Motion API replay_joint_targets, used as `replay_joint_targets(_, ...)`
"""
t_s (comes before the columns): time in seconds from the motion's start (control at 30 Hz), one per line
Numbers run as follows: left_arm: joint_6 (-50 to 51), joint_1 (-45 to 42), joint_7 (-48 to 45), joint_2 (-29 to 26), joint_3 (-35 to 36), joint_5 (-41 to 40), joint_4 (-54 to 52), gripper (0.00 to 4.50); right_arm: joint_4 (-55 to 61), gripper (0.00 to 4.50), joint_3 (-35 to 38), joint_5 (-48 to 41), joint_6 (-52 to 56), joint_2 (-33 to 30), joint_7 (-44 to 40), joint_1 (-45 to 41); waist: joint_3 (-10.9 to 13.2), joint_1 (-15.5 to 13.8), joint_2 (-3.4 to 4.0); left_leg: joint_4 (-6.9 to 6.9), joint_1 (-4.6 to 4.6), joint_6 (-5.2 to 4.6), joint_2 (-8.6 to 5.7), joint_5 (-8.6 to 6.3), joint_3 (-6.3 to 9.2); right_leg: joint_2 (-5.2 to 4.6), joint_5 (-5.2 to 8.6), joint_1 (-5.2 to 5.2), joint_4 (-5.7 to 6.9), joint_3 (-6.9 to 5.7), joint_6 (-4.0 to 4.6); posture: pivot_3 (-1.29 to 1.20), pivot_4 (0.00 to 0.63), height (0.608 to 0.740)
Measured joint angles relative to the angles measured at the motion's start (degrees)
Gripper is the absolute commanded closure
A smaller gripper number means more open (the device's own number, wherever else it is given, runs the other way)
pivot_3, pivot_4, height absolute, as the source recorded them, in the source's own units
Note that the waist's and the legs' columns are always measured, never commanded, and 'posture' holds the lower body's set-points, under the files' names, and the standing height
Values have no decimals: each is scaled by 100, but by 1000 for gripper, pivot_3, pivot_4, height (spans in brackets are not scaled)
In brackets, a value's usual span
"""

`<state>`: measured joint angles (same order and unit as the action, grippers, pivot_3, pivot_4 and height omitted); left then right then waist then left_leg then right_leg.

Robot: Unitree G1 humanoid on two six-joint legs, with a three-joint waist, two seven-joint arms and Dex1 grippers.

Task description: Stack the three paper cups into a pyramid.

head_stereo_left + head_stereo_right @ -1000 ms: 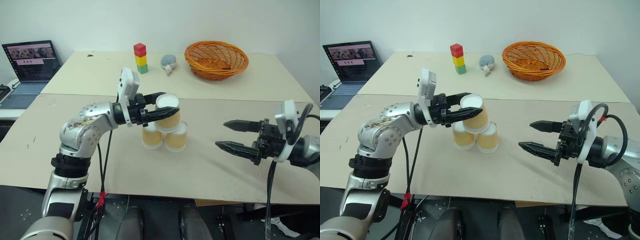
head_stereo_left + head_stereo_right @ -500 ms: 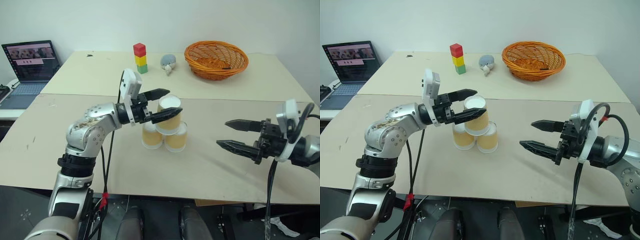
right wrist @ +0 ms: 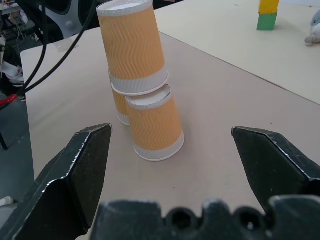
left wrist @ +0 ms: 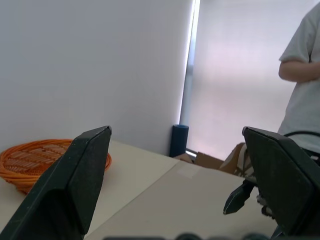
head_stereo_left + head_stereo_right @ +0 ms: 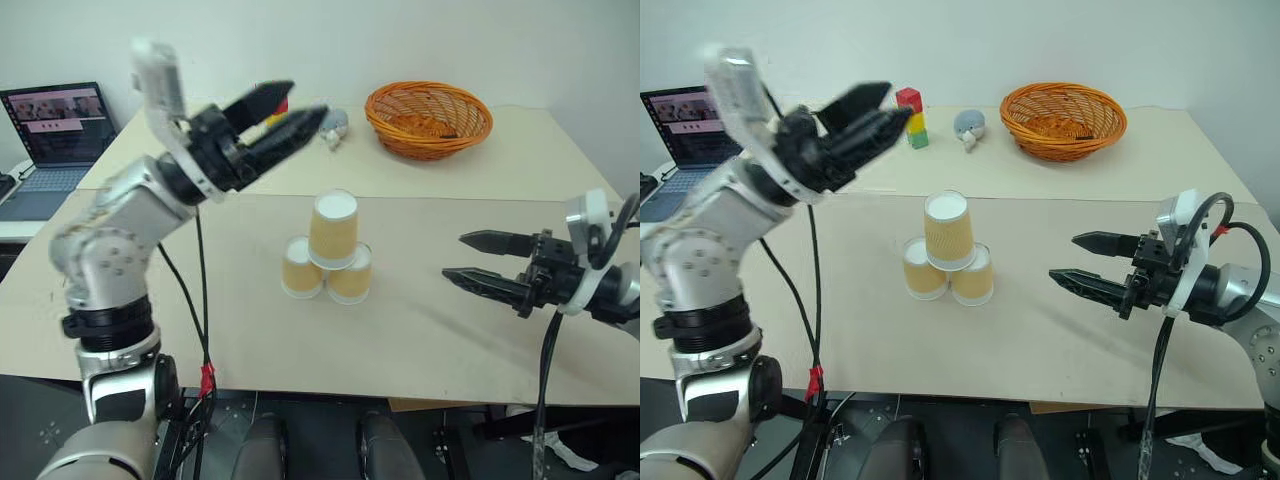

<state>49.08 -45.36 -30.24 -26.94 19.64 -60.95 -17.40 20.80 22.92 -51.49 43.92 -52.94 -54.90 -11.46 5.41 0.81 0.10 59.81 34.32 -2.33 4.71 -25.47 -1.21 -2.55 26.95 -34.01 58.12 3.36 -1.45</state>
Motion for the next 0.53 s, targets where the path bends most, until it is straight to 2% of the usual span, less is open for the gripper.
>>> replay_joint_targets(0.1,27,665,874,-28,275,122,-237,14,-50,0,-96,15,-1,2,-16,-143,-8,7,12,0,-16,-1,-3,-1,1,0,0,9,5,9,0,0,150,638)
replay_joint_targets(0.23,-51,2113,1895,-34,436,1044,-319,14,-157,0,-174,197,-39,7,-3,-70,-6,11,9,-3,-7,-1,-4,-1,4,2,0,0,3,7,0,0,150,638)
replay_joint_targets(0.37,-509,3009,2331,114,617,1737,-308,14,-435,0,-161,847,-528,141,283,206,-10,-52,-5,-3,4,2,-2,1,5,-7,-1,-3,-3,1,-1,0,150,638)
replay_joint_targets(0.53,-1102,3381,2464,211,701,2298,-306,14,-886,0,-78,1608,-1062,745,1150,377,-14,-129,-2,-2,7,4,-2,2,2,-7,-1,-6,0,5,-1,0,150,638)
